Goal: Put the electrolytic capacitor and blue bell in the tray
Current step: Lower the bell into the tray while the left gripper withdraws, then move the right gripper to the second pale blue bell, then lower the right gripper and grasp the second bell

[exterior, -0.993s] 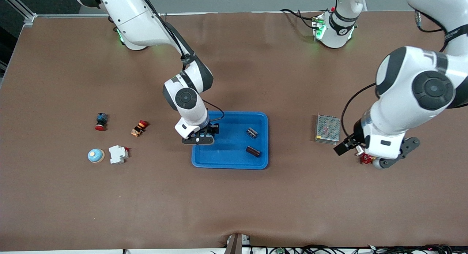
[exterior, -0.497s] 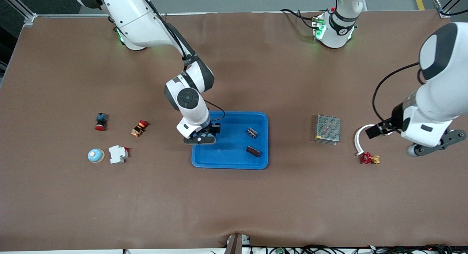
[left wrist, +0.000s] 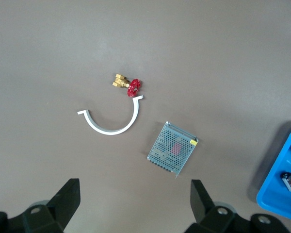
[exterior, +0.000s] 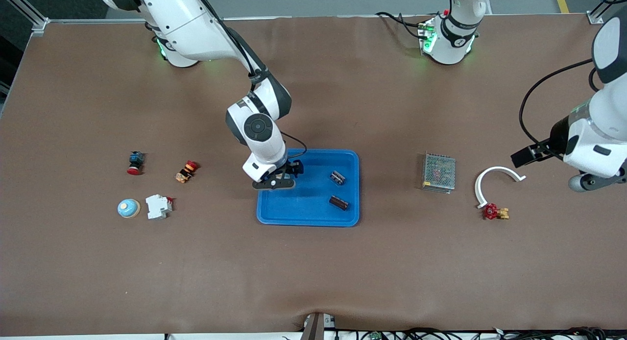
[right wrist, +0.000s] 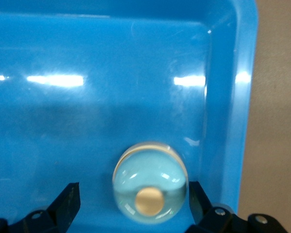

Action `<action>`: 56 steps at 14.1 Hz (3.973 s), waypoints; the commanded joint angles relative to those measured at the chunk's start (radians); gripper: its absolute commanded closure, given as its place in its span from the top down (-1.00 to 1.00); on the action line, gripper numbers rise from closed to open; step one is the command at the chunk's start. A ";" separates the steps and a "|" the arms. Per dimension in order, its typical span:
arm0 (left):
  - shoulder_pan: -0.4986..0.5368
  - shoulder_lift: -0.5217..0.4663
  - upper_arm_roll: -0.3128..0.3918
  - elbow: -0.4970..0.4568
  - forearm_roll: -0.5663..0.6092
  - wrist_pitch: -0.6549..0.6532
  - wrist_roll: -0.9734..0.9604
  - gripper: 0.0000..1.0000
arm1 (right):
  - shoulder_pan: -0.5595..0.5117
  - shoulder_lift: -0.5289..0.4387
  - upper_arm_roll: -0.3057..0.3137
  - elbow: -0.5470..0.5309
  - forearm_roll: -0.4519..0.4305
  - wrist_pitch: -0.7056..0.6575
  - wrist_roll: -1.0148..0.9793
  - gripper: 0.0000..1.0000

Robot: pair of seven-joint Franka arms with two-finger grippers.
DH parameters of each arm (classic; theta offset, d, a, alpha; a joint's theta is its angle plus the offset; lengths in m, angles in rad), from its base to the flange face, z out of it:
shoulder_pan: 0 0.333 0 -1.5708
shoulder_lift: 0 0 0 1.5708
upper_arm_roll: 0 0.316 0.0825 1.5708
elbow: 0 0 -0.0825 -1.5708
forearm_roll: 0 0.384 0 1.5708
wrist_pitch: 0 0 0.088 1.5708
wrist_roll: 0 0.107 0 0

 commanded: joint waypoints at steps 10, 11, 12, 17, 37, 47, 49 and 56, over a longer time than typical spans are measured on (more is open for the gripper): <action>0.020 -0.178 0.016 -0.044 -0.072 -0.087 0.230 1.00 | -0.390 -0.364 -0.010 0.015 -0.012 -0.534 -0.756 1.00; -0.001 -0.205 0.056 -0.069 -0.083 -0.086 0.261 1.00 | -0.442 -0.361 -0.010 0.014 -0.012 -0.531 -0.853 1.00; -0.050 -0.224 0.106 -0.098 -0.093 -0.081 0.283 1.00 | -0.492 -0.357 -0.008 0.014 -0.012 -0.527 -0.936 1.00; -0.170 -0.332 0.263 -0.247 -0.141 -0.023 0.338 1.00 | -0.654 -0.344 -0.010 0.014 -0.015 -0.490 -1.209 1.00; -0.227 -0.371 0.309 -0.294 -0.143 -0.015 0.400 1.00 | -0.802 -0.007 -0.010 0.068 -0.015 -0.182 -1.645 1.00; -0.230 -0.353 0.308 -0.279 -0.143 -0.006 0.384 1.00 | -0.817 0.002 -0.008 0.009 -0.012 -0.106 -1.702 1.00; -0.230 -0.351 0.308 -0.282 -0.140 -0.006 0.380 1.00 | -0.817 0.002 -0.010 -0.009 -0.012 -0.079 -1.702 1.00; -0.214 -0.343 0.318 -0.235 -0.127 -0.007 0.396 1.00 | -0.820 0.010 -0.008 -0.041 -0.012 -0.031 -1.704 1.00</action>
